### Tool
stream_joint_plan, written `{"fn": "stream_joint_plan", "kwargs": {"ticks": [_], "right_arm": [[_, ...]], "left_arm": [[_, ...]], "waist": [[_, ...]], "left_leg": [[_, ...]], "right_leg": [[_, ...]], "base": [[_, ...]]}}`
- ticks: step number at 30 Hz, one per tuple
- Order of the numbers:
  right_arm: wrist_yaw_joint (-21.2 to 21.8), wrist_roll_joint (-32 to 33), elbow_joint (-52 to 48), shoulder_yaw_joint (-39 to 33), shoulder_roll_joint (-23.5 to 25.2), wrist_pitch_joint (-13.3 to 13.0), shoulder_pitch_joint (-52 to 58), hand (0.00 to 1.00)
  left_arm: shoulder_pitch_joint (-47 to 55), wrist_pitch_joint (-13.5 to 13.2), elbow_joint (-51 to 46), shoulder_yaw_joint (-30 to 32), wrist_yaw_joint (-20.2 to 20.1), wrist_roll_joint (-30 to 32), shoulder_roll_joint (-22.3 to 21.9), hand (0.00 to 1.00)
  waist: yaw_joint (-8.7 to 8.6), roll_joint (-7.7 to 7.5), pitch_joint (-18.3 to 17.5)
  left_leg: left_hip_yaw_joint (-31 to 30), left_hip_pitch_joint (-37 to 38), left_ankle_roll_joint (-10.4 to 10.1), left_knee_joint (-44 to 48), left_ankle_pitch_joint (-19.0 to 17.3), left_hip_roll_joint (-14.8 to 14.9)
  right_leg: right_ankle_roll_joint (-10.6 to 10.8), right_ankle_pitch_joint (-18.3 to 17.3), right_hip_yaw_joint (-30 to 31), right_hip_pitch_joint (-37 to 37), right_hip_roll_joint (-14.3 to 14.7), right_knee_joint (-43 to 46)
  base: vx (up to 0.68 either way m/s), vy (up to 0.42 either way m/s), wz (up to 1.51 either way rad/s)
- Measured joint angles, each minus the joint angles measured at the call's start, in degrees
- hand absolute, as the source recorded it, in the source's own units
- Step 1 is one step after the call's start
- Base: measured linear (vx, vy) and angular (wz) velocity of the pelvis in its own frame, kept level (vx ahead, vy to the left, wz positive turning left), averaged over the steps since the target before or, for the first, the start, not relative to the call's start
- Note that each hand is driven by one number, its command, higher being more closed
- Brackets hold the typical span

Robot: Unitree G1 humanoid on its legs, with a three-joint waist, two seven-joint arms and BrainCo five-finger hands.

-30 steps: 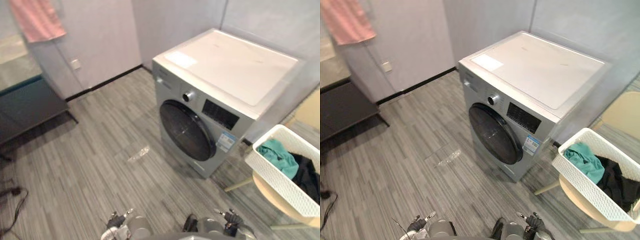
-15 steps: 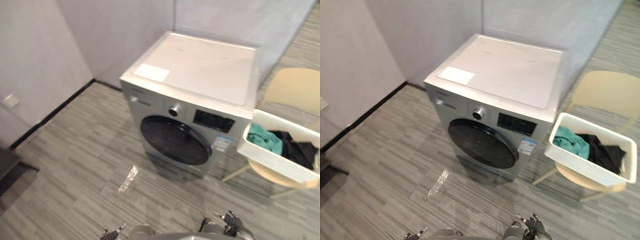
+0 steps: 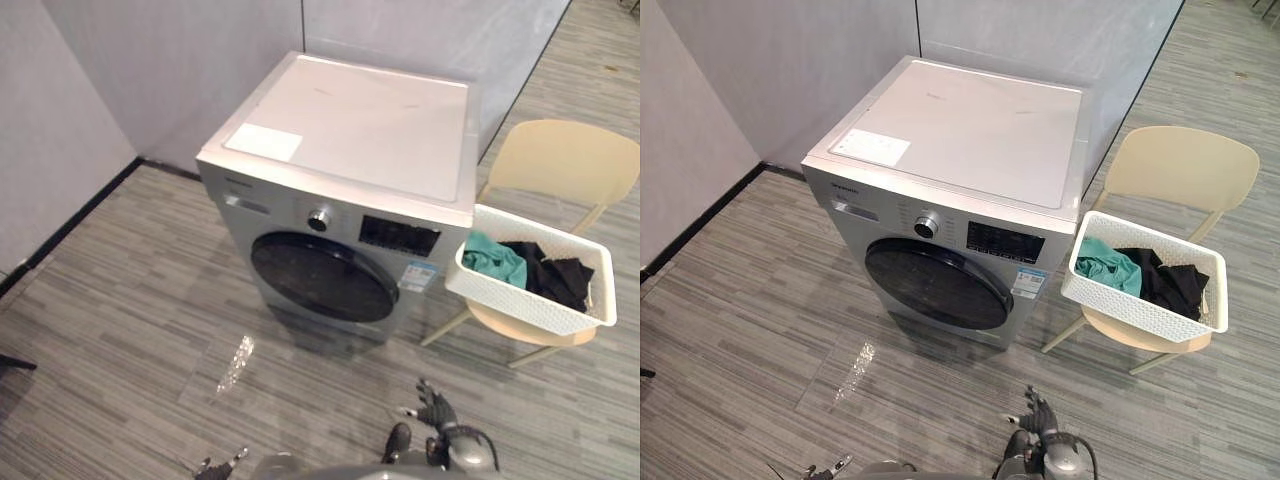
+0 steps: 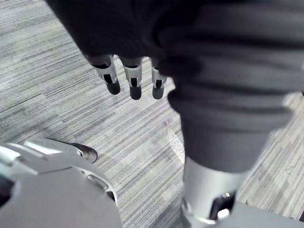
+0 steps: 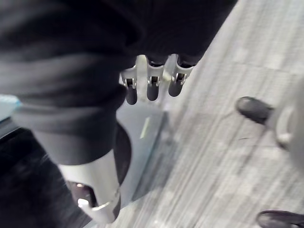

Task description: Pick up the laundry basket with both hands and put the clothes into the washing machine.

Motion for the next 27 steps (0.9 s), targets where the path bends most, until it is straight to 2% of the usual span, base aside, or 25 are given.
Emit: {"fn": "stream_joint_plan", "kwargs": {"ticks": [2,3,6,10,13,18,22,27], "right_arm": [[1.9,-0.1,-3.9,2.7,-0.6,-2.6,-0.2,0.00],[2.1,-0.2,-4.0,2.8,-0.5,-2.9,-0.3,0.00],[2.1,-1.5,-4.0,5.8,-1.0,-3.3,-0.4,0.00],[2.0,-5.0,-4.0,9.4,-2.2,-3.6,-1.1,0.00],[1.5,-9.5,-4.0,9.4,-2.7,-3.6,-3.0,0.00],[-2.3,-13.6,-4.1,9.0,-4.8,-3.3,-7.7,0.00],[-4.6,-14.7,-4.1,8.5,-5.5,-2.1,-9.8,0.00],[-8.2,-17.7,-4.1,6.1,-5.9,-1.2,-17.5,0.00]], "left_arm": [[0.4,-0.2,0.0,0.0,-0.1,0.0,0.2,0.00],[0.8,-0.2,0.0,0.0,-0.1,0.1,0.3,0.00],[1.1,-0.4,0.1,-0.1,-0.1,0.1,0.5,0.00],[1.1,-0.4,0.2,-0.3,-0.1,0.1,0.7,0.00],[1.2,-0.4,0.5,-1.0,0.0,0.1,0.9,0.00],[1.1,-0.7,0.4,-4.5,1.2,0.0,1.0,0.00],[1.2,-1.0,0.4,-5.3,1.4,0.0,0.4,0.00],[0.8,-2.2,-0.9,-8.1,2.3,-0.2,0.2,0.00]], "waist": [[0.04,-0.31,0.0],[0.12,-0.34,-0.1],[1.16,-0.64,-0.3],[1.34,-0.63,-0.3],[1.39,-0.14,0.0],[1.46,1.80,1.3],[1.62,3.54,3.1],[2.60,5.20,5.1]], "left_leg": [[0.3,0.6,0.0,0.0,0.0,-0.3],[0.3,1.0,0.0,0.0,0.0,-0.4],[0.4,1.4,0.0,0.1,0.0,-0.5],[0.3,0.7,0.0,0.2,0.0,-0.6],[0.2,0.6,0.0,0.4,0.0,-0.6],[-0.3,-1.8,0.4,1.0,0.3,-0.5],[-0.8,-3.4,0.5,1.0,0.7,-0.5],[-1.2,-5.3,0.1,0.1,1.9,-0.7]], "right_leg": [[0.2,0.5,0.2,1.0,0.1,-1.2],[0.3,0.5,0.3,1.4,0.1,-1.4],[0.3,0.7,0.7,1.8,0.0,-2.0],[0.1,1.7,0.7,1.7,0.2,-3.3],[0.0,1.9,0.7,1.7,0.2,-3.4],[-0.8,2.4,0.5,-0.5,-0.1,-3.3],[-1.2,2.7,0.2,-2.0,-0.2,-3.2],[-0.9,3.2,-0.2,-4.1,-0.6,-3.2]], "base": [[0.02,0.002,-0.09],[0.00,0.000,0.00],[-0.01,0.001,-0.07],[-0.04,-0.015,-0.01],[-0.07,-0.018,-0.01],[-0.08,-0.023,0.00],[-0.09,-0.033,0.04],[-0.04,-0.019,0.02]]}}
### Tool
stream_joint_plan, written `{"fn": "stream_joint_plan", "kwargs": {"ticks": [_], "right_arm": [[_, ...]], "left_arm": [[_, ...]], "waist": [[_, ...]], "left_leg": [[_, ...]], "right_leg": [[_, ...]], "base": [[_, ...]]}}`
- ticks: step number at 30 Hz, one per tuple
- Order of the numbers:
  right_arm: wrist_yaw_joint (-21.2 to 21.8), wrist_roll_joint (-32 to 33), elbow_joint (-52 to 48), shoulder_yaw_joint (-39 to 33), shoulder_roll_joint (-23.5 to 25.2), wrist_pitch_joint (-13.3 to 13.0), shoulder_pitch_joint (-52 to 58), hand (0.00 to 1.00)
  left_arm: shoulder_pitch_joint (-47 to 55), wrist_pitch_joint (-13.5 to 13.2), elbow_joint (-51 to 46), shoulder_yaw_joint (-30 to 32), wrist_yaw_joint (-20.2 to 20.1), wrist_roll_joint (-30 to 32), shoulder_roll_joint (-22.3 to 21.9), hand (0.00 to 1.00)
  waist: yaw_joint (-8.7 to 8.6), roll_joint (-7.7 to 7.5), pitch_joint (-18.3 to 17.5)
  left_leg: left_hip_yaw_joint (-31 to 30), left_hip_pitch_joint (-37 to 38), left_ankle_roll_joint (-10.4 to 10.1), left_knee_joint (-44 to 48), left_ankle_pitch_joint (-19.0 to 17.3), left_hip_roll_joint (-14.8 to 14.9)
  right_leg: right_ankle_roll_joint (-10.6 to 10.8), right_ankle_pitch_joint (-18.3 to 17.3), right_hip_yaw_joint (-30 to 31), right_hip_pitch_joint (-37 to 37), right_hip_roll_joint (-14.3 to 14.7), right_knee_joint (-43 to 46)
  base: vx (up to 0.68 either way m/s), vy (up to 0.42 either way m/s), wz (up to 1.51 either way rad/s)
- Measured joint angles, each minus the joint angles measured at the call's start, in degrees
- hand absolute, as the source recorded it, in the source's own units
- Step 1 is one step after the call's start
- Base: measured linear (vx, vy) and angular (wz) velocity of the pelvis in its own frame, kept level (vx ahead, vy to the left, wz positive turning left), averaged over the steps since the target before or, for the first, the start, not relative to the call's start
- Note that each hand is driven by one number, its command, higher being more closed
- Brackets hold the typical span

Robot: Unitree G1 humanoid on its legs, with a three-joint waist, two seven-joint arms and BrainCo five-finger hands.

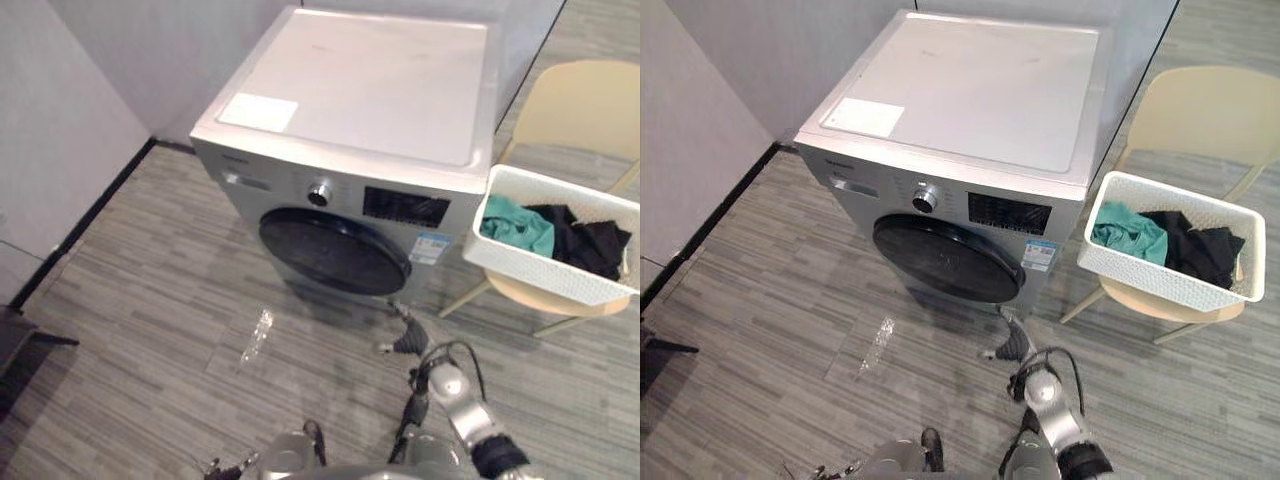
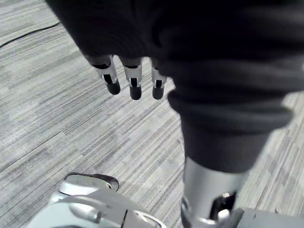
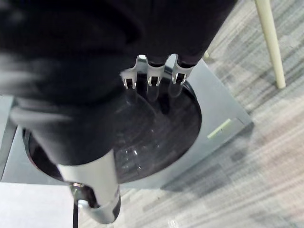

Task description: Pick up the laundry basket with both hands and put the clothes into the washing machine.

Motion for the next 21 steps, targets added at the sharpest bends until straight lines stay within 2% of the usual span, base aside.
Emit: {"fn": "stream_joint_plan", "kwargs": {"ticks": [3,6,10,16,21], "right_arm": [[-2.2,-2.6,-1.3,-1.6,-0.3,0.4,-3.4,0.00],[-4.2,-4.7,-4.9,-2.1,0.3,2.4,-4.0,0.00],[-5.8,-5.0,-5.7,-2.5,1.3,2.9,-4.6,0.00],[-8.7,-7.4,-8.0,-4.8,3.8,5.4,-5.8,0.00],[-10.8,-10.6,-7.7,-9.4,5.7,9.3,-9.9,0.00]], "left_arm": [[0.0,-0.6,-1.4,-1.1,0.0,-1.2,-0.5,0.00],[0.0,-0.6,-2.3,-1.6,0.2,-2.3,-0.8,0.00],[0.0,-0.8,-4.2,-1.8,0.2,-2.4,-1.0,0.00],[0.0,-0.8,-5.6,-2.9,0.9,-2.8,-1.1,0.00],[0.1,-0.9,-7.6,-3.4,1.3,-4.1,-1.2,0.00]], "waist": [[0.34,0.93,0.9],[0.26,1.59,1.6],[0.32,1.69,2.5],[0.31,2.07,3.1],[0.37,2.32,5.2]], "left_leg": [[-0.8,-0.9,-0.1,-0.1,0.3,0.1],[-1.2,-1.4,-0.1,-0.7,0.5,0.0],[-1.4,-2.1,-0.1,-1.1,0.8,-0.3],[-2.0,-3.2,0.0,-1.1,1.1,-0.9],[-2.5,-4.8,0.3,-1.0,1.7,-1.5]], "right_leg": [[-0.5,0.4,-0.6,-0.5,0.3,-0.1],[-0.4,0.4,-1.4,-0.8,0.5,-0.2],[-0.4,0.4,-1.7,-1.4,0.3,-0.3],[-0.4,0.4,-1.9,-2.0,-0.2,-0.4],[-0.4,0.5,-2.1,-3.4,-0.6,0.0]], "base": [[0.01,-0.014,0.12],[0.04,0.008,0.08],[0.03,0.030,0.06],[0.02,0.033,0.05],[-0.04,0.026,0.05]]}}
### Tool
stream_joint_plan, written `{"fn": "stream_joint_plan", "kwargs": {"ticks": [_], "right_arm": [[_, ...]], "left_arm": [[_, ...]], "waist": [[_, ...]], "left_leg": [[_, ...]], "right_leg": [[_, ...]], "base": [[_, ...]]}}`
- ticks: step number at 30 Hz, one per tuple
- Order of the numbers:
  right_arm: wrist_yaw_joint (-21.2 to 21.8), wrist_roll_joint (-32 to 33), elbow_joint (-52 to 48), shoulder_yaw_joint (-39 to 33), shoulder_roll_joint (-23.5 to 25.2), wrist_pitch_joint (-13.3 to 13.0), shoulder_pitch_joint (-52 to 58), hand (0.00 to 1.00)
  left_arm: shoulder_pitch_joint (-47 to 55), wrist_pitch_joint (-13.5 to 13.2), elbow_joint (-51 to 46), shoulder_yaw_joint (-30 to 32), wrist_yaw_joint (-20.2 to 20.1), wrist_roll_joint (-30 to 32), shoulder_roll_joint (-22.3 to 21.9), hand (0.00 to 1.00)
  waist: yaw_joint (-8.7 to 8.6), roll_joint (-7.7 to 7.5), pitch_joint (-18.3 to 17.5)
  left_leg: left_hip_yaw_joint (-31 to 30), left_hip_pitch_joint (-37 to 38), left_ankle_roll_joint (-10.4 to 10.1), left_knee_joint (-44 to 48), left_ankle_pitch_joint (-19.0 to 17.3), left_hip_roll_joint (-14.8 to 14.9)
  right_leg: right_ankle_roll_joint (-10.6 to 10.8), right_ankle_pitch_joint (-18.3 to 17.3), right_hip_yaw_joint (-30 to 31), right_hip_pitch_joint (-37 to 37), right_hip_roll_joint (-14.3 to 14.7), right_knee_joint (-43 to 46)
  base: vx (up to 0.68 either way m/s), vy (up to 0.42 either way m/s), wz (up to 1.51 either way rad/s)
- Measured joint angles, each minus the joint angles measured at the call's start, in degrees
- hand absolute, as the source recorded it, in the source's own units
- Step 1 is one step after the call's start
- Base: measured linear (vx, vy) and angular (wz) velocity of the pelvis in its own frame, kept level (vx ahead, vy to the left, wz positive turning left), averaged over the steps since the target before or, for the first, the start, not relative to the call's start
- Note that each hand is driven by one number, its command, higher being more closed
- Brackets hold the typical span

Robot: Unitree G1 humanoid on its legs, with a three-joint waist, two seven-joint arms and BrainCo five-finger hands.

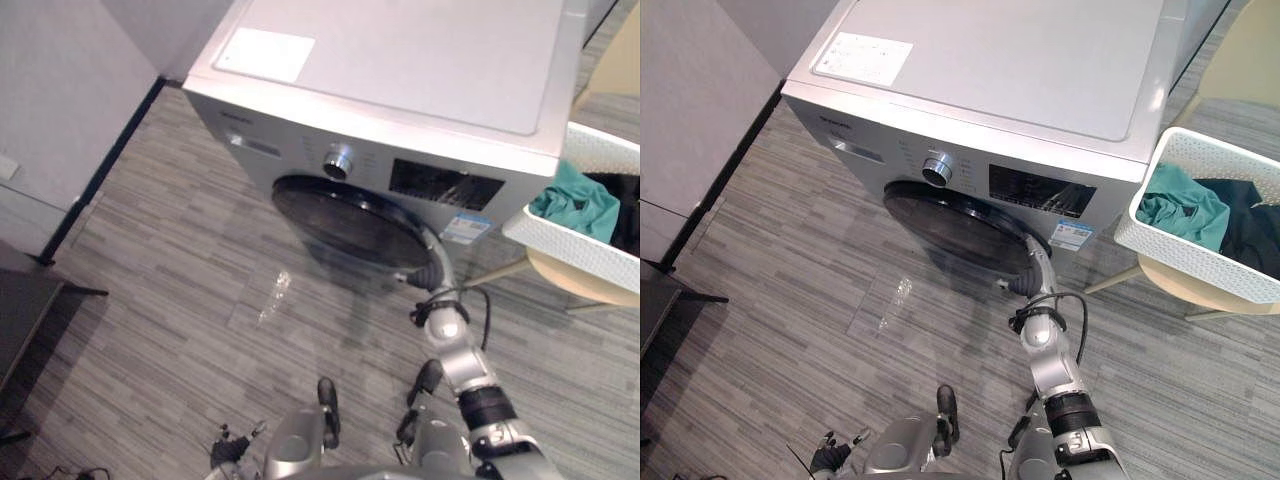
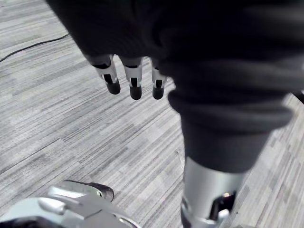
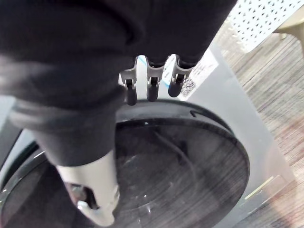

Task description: Pick up the laundry basket with both hands and put the clothes into the washing machine.

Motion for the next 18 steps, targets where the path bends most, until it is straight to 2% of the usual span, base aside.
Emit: {"fn": "stream_joint_plan", "kwargs": {"ticks": [5,11,16,18], "right_arm": [[-2.4,-2.1,0.0,-3.4,-0.1,2.2,-5.9,0.00],[-3.9,-5.6,-1.6,-4.6,0.1,5.6,-6.3,0.00],[-4.0,-5.4,-1.6,-6.2,-0.3,5.7,-8.5,0.00],[-3.8,-2.7,7.6,-5.5,-2.7,4.8,-14.9,0.00]], "left_arm": [[0.0,0.0,-1.4,-0.9,0.0,-0.3,-0.2,0.00],[0.0,0.0,-4.5,-1.9,-0.2,-0.8,-0.2,0.00],[0.2,-0.1,-6.8,-2.3,-0.3,-1.3,-0.2,0.00],[0.2,-0.8,-7.9,-2.8,-0.3,-1.4,-0.1,0.00]], "waist": [[-0.01,0.92,1.8],[-0.02,1.01,2.7],[0.01,0.73,3.5],[0.07,0.91,4.8]], "left_leg": [[0.0,-2.2,0.5,0.0,0.6,-0.3],[-0.1,-3.6,0.6,0.0,0.6,-0.3],[-0.1,-4.2,0.6,0.0,0.6,-0.5],[0.1,-4.5,0.6,0.1,0.6,-0.5]], "right_leg": [[-0.3,0.3,0.4,-2.6,-0.5,0.7],[-0.3,0.6,0.5,-4.0,-0.6,0.8],[-0.4,0.8,0.7,-4.7,-0.8,0.8],[-0.5,1.0,1.0,-5.2,-0.8,0.8]], "base": [[-0.06,0.020,-0.01],[-0.01,0.005,0.00],[0.00,0.020,-0.02],[-0.01,0.034,-0.07]]}}
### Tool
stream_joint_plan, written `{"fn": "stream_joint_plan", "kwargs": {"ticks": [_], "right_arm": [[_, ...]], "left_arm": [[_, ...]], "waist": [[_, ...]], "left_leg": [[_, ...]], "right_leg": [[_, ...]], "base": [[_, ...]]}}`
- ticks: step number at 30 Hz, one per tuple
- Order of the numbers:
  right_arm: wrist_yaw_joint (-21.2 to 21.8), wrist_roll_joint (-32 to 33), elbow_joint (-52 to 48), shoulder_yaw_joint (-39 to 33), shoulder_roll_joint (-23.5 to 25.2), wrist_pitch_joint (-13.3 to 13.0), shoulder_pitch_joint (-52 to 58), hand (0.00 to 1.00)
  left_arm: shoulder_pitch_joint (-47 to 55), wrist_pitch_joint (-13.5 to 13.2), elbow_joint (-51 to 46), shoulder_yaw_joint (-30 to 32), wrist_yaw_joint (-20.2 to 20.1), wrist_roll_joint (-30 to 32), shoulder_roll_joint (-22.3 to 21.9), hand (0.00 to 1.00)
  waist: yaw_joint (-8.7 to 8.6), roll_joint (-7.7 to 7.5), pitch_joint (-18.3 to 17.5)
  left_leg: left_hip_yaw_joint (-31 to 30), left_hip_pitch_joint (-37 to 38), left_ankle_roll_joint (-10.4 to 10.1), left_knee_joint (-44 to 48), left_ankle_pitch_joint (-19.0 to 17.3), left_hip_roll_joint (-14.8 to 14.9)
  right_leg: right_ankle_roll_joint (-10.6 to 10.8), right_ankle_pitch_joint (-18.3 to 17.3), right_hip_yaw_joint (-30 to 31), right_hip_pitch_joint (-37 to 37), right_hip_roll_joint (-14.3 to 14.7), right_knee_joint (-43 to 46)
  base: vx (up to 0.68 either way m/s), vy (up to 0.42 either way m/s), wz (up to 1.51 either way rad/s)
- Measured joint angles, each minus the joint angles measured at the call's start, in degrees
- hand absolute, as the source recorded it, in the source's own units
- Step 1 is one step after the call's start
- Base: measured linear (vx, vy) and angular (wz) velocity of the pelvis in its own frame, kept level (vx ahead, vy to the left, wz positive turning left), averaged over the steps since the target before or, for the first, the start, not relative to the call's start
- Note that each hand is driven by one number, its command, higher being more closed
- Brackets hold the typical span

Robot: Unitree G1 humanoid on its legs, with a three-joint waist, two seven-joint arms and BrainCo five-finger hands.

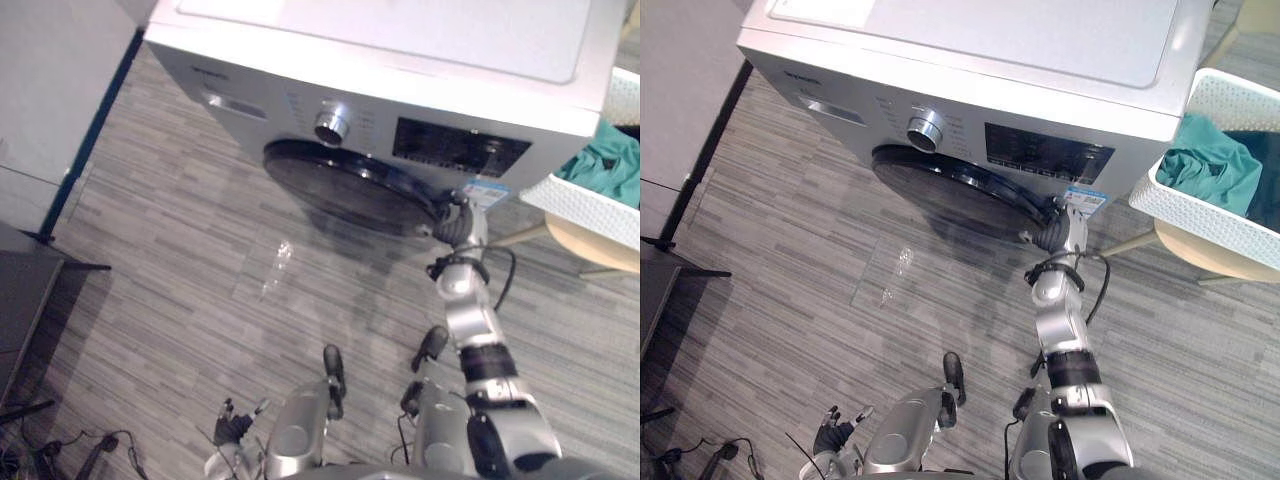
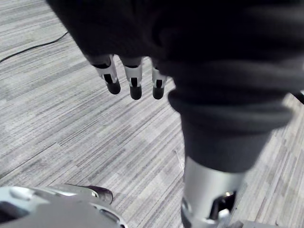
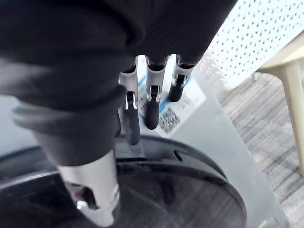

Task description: Pick up the laundry basket with both hands and put the clothes into the washing machine.

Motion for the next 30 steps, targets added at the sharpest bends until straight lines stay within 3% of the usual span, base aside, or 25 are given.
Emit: {"fn": "stream_joint_plan", "kwargs": {"ticks": [4,6,9,12,15,19,26,30], "right_arm": [[2.5,6.8,13.2,2.4,-4.2,-1.5,-7.9,0.00],[6.8,11.9,23.2,6.9,-8.6,-3.3,-13.0,0.00],[14.1,17.9,29.2,14.4,-14.0,-5.6,-17.4,0.00],[20.6,21.4,30.8,18.3,-17.4,-6.7,-19.5,0.00],[27.5,25.2,30.8,21.0,-22.1,-7.7,-20.4,0.00],[35.8,31.8,27.6,29.5,-25.6,-7.9,-19.7,0.00],[44.2,38.8,17.0,38.2,-24.0,-9.5,-7.2,0.00],[47.2,40.6,15.3,39.2,-18.3,-9.7,3.9,0.00]], "left_arm": [[0.0,-0.8,-1.2,-1.6,-0.4,-1.1,0.5,0.00],[0.0,-1.0,-2.2,-2.3,-1.3,-1.1,0.5,0.00],[0.0,-1.0,-2.2,-2.4,-2.9,-1.1,0.8,0.00],[0.0,-0.9,-2.2,-2.8,-4.5,-1.1,1.2,0.00],[0.1,-0.8,-2.2,-3.7,-7.0,-1.1,1.5,0.00],[0.2,-0.3,-2.0,-3.7,-8.6,-1.1,1.7,0.00],[0.0,-0.3,-1.8,-3.0,-9.8,-1.2,1.7,0.00],[-0.2,-0.3,-4.1,2.3,-9.5,-2.3,2.4,0.00]], "waist": [[0.47,0.29,0.8],[1.47,0.65,1.1],[1.41,0.73,1.1],[1.67,0.86,1.2],[3.04,1.64,1.6],[3.05,1.71,1.6],[3.16,1.42,1.5],[3.37,-0.66,-0.6]], "left_leg": [[-0.3,-0.9,0.0,0.9,0.0,-0.1],[-0.6,-1.1,0.0,1.0,0.0,0.0],[-1.8,-2.1,0.2,1.7,0.1,0.0],[-2.6,-3.2,0.5,2.1,0.3,0.1],[-3.4,-4.0,0.6,2.9,0.4,0.2],[-4.7,-5.2,0.5,3.6,0.4,0.7],[-5.2,-3.2,0.3,2.9,0.4,1.1],[-5.6,-1.9,0.3,2.7,0.4,1.0]], "right_leg": [[-0.1,0.1,-0.2,-0.2,0.1,0.0],[-0.2,0.2,-0.5,-0.2,0.2,0.0],[-0.4,0.3,-1.3,-0.3,0.2,0.0],[-0.7,0.5,-2.1,-0.7,0.2,-0.1],[-1.2,0.9,-2.5,-0.7,0.4,-0.3],[-1.6,1.2,-3.6,-0.6,1.1,-1.2],[-1.6,1.2,-4.4,2.0,2.0,-2.4],[-1.6,1.2,-4.9,3.6,1.9,-2.6]], "base": [[-0.01,0.021,0.03],[-0.01,0.009,0.03],[-0.04,0.026,0.14],[-0.06,0.020,0.15],[-0.06,0.023,0.09],[-0.03,0.017,0.09],[0.02,0.032,0.03],[0.02,0.076,0.08]]}}
